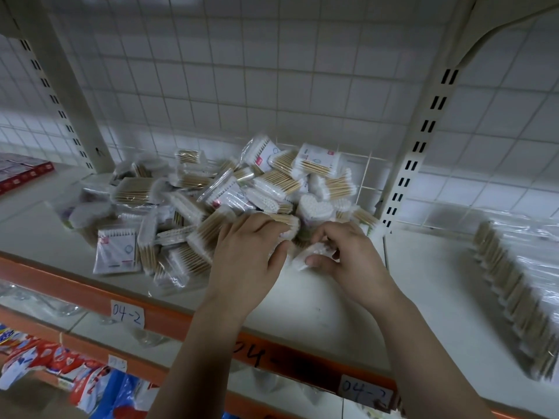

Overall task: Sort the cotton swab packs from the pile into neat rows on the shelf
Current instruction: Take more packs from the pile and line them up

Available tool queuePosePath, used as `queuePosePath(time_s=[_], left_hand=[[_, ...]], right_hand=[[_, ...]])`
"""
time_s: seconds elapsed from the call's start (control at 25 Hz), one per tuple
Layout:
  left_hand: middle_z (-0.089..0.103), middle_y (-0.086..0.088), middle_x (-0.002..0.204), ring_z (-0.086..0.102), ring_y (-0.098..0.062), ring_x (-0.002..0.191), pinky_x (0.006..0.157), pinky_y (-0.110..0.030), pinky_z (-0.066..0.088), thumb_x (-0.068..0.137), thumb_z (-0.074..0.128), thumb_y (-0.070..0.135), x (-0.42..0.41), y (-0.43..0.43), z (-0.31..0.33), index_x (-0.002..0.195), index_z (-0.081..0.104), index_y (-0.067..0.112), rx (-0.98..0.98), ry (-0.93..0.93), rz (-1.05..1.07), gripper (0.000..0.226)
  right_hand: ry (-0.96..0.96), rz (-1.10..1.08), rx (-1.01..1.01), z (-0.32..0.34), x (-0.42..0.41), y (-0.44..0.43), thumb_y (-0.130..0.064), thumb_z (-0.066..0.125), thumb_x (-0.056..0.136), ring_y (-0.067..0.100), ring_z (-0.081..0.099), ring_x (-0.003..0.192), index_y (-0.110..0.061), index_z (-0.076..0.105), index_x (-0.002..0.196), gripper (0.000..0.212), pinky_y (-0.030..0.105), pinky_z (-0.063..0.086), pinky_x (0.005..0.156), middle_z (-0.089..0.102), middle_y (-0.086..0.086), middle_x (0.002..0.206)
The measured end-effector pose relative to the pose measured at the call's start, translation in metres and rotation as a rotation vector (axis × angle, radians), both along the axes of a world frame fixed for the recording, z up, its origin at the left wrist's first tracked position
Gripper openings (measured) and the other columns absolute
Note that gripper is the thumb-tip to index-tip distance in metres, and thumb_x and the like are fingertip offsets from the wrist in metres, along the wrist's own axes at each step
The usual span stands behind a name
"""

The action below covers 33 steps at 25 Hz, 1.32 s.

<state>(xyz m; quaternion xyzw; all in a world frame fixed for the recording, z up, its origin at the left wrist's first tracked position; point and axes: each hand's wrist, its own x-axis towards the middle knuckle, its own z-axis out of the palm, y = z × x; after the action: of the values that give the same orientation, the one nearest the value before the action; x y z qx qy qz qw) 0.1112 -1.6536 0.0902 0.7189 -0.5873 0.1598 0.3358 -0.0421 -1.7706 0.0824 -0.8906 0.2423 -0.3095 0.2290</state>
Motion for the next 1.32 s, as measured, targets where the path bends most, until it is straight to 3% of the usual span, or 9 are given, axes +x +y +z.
queuePosePath(time_s=[0.24, 0.4, 0.52, 0.68, 0.8, 1.04, 1.32], left_hand=[[0.062, 0.004, 0.092, 0.059, -0.023, 0.085, 0.079, -0.043, 0.049, 0.085, 0.054, 0.031, -0.002, -0.033, 0.021, 0.097, 0.068, 0.02, -0.028, 0.018, -0.076, 0.021], [0.064, 0.003, 0.093, 0.06, -0.021, 0.088, 0.081, -0.042, 0.05, 0.085, 0.053, 0.033, 0.003, -0.053, 0.037, 0.102, 0.068, 0.02, -0.017, 0.021, -0.103, 0.026], [0.065, 0.001, 0.099, 0.061, -0.023, 0.091, 0.08, -0.039, 0.05, 0.087, 0.055, 0.03, 0.004, -0.068, 0.051, 0.103, 0.068, 0.019, -0.025, 0.017, -0.11, 0.023], [0.062, 0.0, 0.106, 0.061, -0.016, 0.092, 0.082, -0.031, 0.048, 0.088, 0.062, 0.028, 0.015, -0.091, 0.067, 0.108, 0.068, 0.019, -0.01, 0.145, -0.182, 0.022], [0.058, -0.008, 0.109, 0.059, -0.023, 0.089, 0.076, -0.026, 0.041, 0.088, 0.063, 0.029, 0.027, -0.117, 0.076, 0.111, 0.064, 0.014, -0.02, 0.076, -0.099, 0.028], [0.057, -0.019, 0.105, 0.057, -0.036, 0.094, 0.076, -0.038, 0.046, 0.09, 0.056, 0.043, 0.036, -0.158, 0.081, 0.111, 0.047, 0.003, 0.21, 0.038, 0.04, 0.045], [0.06, -0.014, 0.093, 0.059, -0.034, 0.089, 0.069, -0.035, 0.042, 0.089, 0.057, 0.046, 0.035, -0.164, 0.08, 0.105, 0.044, 0.005, 0.238, 0.107, 0.031, 0.045]], right_hand=[[-0.019, -0.131, 0.057, 0.004, -0.02, -0.008, -0.023, 0.075, 0.076, 0.01, 0.053, 0.078, -0.02, 0.055, 0.087, 0.023, 0.023, 0.041, 0.064, 0.061, -0.01, 0.082], [0.027, -0.173, 0.028, 0.004, -0.029, -0.014, -0.021, 0.075, 0.078, 0.011, 0.06, 0.089, -0.019, 0.066, 0.102, 0.026, 0.016, 0.041, 0.071, 0.068, -0.009, 0.099], [0.054, -0.214, 0.026, 0.003, -0.033, -0.018, -0.023, 0.073, 0.081, 0.016, 0.061, 0.096, -0.019, 0.067, 0.111, 0.031, 0.019, 0.042, 0.078, 0.068, -0.002, 0.107], [0.075, -0.232, 0.027, 0.003, -0.04, -0.023, -0.025, 0.071, 0.082, 0.016, 0.061, 0.091, -0.018, 0.068, 0.109, 0.027, 0.017, 0.041, 0.077, 0.068, -0.001, 0.099], [0.085, -0.219, 0.034, 0.005, -0.047, -0.027, -0.028, 0.07, 0.083, 0.011, 0.058, 0.087, -0.021, 0.068, 0.107, 0.025, 0.008, 0.038, 0.075, 0.067, -0.004, 0.092], [0.069, -0.229, 0.059, 0.006, -0.056, -0.032, -0.028, 0.07, 0.082, 0.003, 0.056, 0.086, -0.024, 0.068, 0.105, 0.023, 0.003, 0.035, 0.073, 0.066, -0.011, 0.093], [0.077, -0.233, 0.094, 0.005, -0.064, -0.038, -0.029, 0.069, 0.083, 0.0, 0.056, 0.091, -0.023, 0.067, 0.108, 0.026, 0.011, 0.041, 0.078, 0.064, -0.015, 0.1]])
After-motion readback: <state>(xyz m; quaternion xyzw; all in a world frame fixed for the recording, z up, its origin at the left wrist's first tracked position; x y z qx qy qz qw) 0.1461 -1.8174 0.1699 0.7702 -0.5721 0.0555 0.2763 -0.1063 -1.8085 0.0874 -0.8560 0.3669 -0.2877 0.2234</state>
